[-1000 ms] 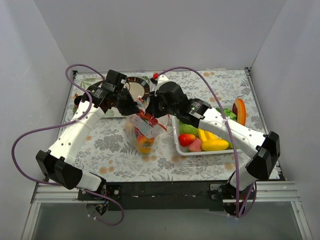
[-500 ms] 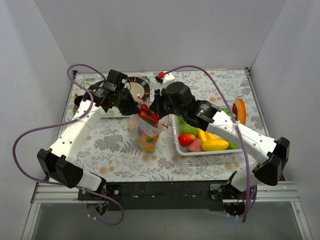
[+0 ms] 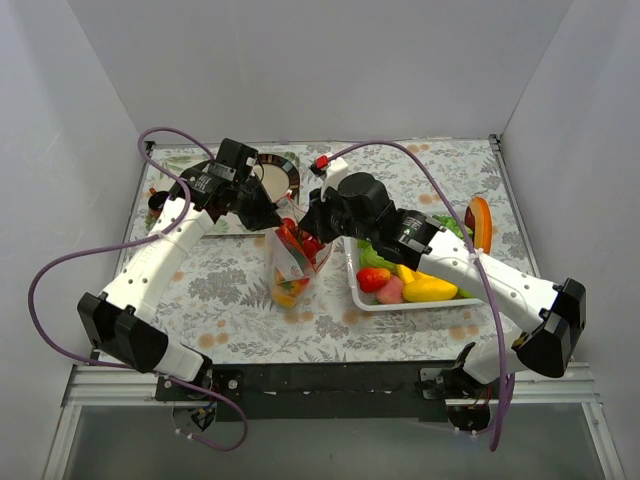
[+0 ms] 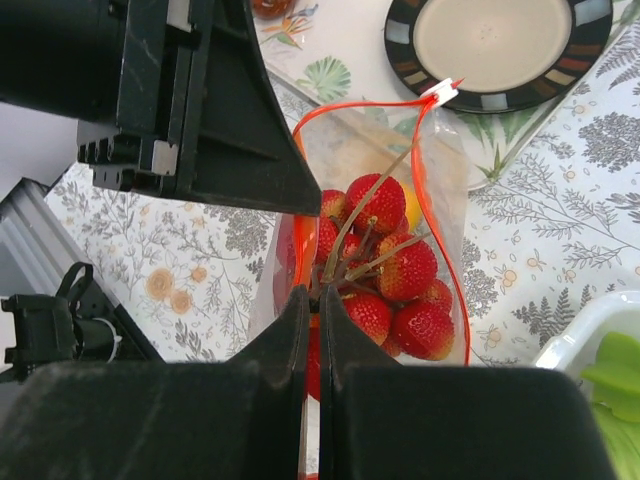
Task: Place the food in the zip-top bag and seal the zipper
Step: Adjust the zipper food storage bag at the center of the board.
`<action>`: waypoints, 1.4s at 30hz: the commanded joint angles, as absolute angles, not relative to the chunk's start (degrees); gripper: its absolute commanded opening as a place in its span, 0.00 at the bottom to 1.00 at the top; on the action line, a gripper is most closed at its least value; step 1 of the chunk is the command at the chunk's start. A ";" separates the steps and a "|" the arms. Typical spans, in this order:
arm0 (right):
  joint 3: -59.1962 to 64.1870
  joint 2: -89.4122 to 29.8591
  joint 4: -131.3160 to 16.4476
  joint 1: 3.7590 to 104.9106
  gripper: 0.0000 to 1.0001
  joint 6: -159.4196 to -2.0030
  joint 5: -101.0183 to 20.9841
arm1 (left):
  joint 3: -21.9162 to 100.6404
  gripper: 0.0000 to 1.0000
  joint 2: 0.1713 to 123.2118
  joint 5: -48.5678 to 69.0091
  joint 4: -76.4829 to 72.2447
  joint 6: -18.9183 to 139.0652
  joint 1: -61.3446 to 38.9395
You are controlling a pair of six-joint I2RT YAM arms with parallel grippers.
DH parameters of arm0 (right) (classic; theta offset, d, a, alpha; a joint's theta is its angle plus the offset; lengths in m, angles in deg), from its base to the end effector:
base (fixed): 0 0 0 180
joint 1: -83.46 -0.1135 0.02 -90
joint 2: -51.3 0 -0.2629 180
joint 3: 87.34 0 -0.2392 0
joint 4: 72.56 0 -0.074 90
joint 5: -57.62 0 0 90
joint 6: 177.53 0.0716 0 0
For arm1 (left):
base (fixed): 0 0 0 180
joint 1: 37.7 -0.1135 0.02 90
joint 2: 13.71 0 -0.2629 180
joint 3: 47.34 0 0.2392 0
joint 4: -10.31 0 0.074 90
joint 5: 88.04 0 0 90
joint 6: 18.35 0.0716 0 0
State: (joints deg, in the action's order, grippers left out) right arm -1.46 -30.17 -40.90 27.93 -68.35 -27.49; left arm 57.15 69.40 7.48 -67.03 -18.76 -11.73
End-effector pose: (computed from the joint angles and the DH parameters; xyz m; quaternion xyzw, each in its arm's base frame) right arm 0.2041 0.2866 0.3785 -0.2302 0.7806 0.3244 0.4822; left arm 0.2600 -0.1343 0.3413 -0.4973 0.8155 -0.2727 0.1150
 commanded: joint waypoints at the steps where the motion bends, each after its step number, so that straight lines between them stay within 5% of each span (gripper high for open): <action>1: -0.01 -27.89 -47.92 27.48 0.01 -69.42 -30.71 | 57.90 0.00 69.43 8.20 -65.57 -18.61 -12.04; 28: 3.42 -23.49 -50.38 27.48 0.01 -71.97 -31.94 | 57.63 0.00 70.57 8.02 -65.31 -18.35 -12.04; 36: -1.84 -30.16 -43.27 27.56 0.01 -70.22 -27.46 | 57.90 0.00 69.87 8.81 -64.96 -18.35 -12.04; 40: -12.52 -38.23 -36.00 28.70 0.14 -66.71 -23.42 | 57.98 0.00 69.26 9.43 -64.87 -18.26 -12.04; 42: -17.29 -43.95 -28.61 29.76 0.31 -65.91 -22.71 | 58.25 0.00 68.99 9.52 -65.22 -18.08 -12.04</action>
State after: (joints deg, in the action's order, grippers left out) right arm -7.08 -36.79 -37.58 28.44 -69.07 -26.29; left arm 57.15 70.99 8.75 -65.50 -18.67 -11.73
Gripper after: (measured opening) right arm 0.213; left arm 0.018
